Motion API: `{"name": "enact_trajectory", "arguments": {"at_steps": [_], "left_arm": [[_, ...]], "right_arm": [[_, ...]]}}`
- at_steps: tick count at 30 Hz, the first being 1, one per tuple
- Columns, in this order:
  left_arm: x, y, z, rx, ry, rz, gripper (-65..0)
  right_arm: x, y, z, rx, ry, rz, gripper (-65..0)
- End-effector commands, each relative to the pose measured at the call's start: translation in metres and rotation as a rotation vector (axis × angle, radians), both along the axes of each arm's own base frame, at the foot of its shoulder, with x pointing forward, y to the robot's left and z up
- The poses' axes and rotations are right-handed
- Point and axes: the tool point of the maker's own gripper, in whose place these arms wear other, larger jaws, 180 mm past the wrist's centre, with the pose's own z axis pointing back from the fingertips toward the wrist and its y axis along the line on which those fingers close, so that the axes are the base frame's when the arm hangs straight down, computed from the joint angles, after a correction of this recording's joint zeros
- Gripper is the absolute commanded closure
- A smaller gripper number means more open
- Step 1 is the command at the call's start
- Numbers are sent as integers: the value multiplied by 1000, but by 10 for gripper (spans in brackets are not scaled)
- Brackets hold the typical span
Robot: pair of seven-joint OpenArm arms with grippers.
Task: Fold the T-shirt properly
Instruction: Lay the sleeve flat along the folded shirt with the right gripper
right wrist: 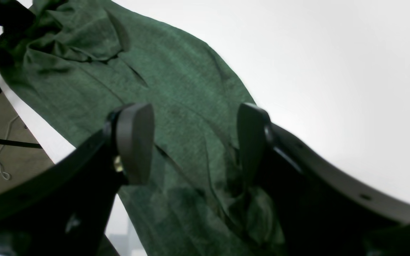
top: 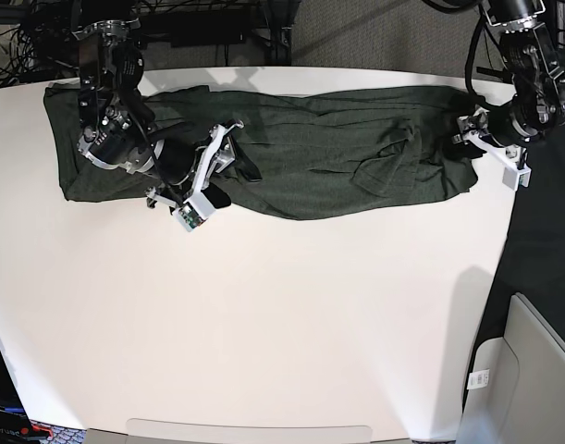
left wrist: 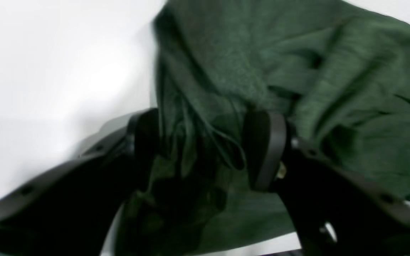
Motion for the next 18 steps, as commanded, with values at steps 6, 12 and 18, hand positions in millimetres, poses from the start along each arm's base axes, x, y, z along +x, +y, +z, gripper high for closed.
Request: {"name": "enact_trajectory", "arguments": {"at_steps": [6,12,18], "left_arm": [[-6,-9,-4,-21,32,-21,-342],[-7,-27,-9,-30,51,-82,-257],[8,-31,17,11,-35,-117,-103]], "right_arm": [[9,-9,14,20,-50,-29,-379],[10,-13,14,16,-51,-40,-379],[11,-13,14,16,-51,-41,-379]]}}
